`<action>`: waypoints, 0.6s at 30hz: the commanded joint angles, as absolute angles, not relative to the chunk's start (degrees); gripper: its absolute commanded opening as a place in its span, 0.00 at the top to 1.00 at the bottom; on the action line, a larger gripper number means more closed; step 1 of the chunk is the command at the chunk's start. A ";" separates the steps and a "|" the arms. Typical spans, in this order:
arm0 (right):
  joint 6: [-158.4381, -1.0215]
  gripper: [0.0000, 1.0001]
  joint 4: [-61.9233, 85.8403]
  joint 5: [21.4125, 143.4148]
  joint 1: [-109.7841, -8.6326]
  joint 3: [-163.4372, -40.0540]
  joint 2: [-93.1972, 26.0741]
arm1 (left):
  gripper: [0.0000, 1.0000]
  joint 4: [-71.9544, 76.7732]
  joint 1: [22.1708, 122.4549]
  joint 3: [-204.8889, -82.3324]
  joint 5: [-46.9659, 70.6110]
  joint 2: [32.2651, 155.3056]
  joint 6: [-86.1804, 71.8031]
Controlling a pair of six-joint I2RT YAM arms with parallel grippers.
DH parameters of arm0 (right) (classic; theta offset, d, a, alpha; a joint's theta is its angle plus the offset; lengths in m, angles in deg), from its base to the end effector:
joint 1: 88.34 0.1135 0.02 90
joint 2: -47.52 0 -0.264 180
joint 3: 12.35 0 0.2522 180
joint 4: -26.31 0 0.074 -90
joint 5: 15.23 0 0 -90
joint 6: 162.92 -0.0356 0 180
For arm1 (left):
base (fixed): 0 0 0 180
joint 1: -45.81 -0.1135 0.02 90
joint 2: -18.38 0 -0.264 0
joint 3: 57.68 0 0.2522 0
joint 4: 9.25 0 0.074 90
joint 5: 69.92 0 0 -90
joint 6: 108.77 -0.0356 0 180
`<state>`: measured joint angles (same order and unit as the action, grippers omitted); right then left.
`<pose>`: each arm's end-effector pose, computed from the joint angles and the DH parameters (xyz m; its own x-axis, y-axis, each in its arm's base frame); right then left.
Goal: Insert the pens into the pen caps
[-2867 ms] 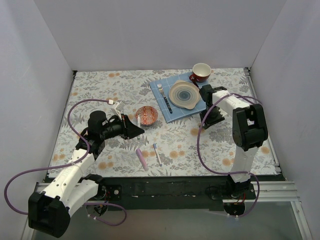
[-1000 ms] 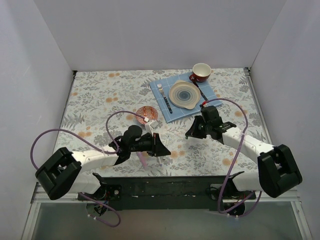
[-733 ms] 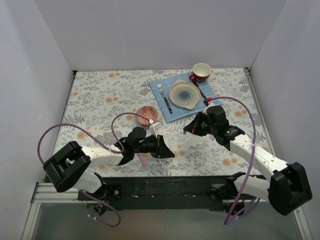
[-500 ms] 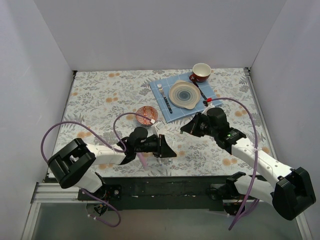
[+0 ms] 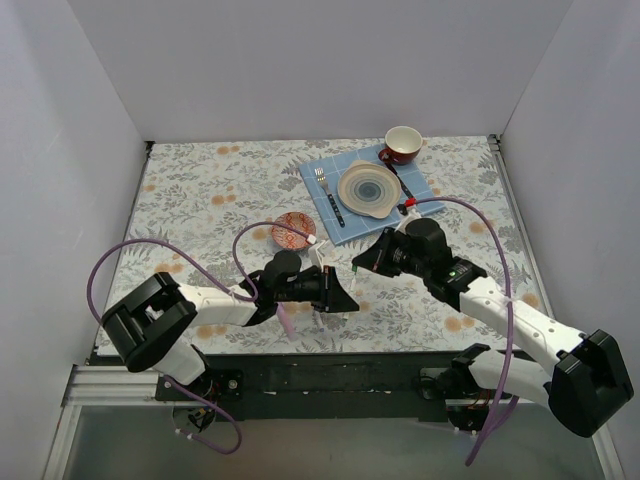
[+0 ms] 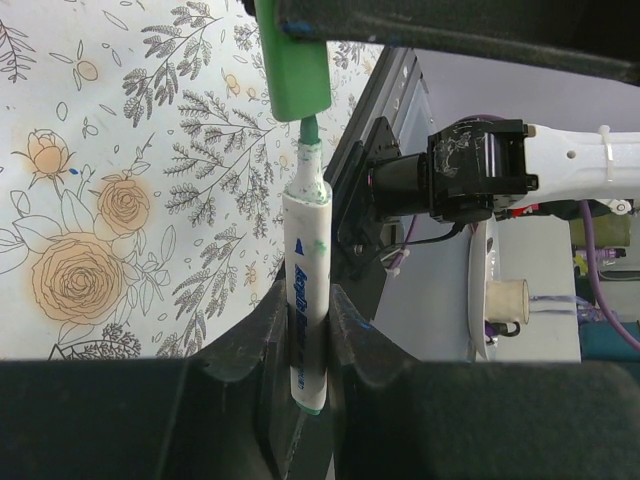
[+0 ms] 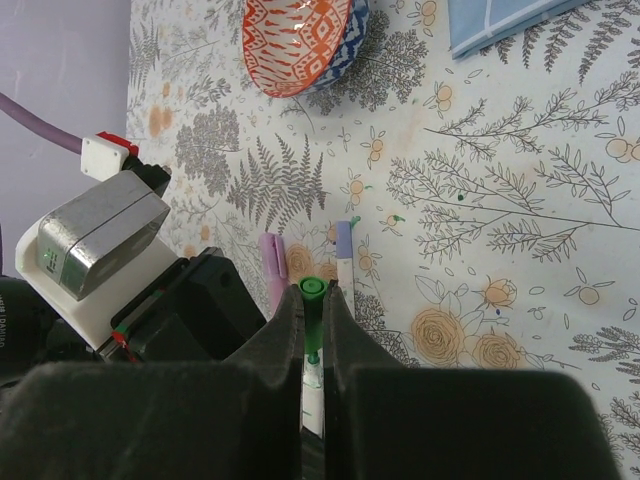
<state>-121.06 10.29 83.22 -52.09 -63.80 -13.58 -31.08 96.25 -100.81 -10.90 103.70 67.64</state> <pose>0.1900 0.1458 0.2550 -0.7483 0.3648 -0.5540 -0.2014 0.6708 0.7137 0.1663 -0.2301 0.1709 -0.9803 -0.1568 0.1200 -0.1605 0.2786 -0.9469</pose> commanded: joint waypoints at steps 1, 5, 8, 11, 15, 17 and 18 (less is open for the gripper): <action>-121.61 0.99 13.26 82.07 -51.16 -64.26 -13.92 | 1.00 -30.91 96.61 -102.73 -11.29 103.46 66.23; -121.78 0.99 12.82 81.37 -50.54 -63.82 -13.21 | 1.00 -29.94 96.61 -102.73 -10.42 103.19 65.78; -121.61 0.99 12.55 80.84 -50.19 -63.20 -12.51 | 1.00 -30.20 96.61 -102.64 -10.33 103.11 65.69; -121.08 0.99 12.64 79.87 -49.93 -62.59 -11.90 | 1.00 -30.03 96.61 -102.64 -10.41 102.76 65.61; -120.82 0.99 11.06 78.64 -49.93 -62.23 -10.84 | 1.00 -29.68 96.61 -102.64 -10.41 102.49 65.26; -120.55 0.99 10.89 77.94 -50.01 -62.50 -10.84 | 1.00 -29.59 96.53 -102.64 -10.50 102.49 65.34; -120.29 0.99 10.88 77.85 -49.93 -62.50 -10.93 | 1.00 -29.50 96.61 -102.73 -10.50 102.40 65.26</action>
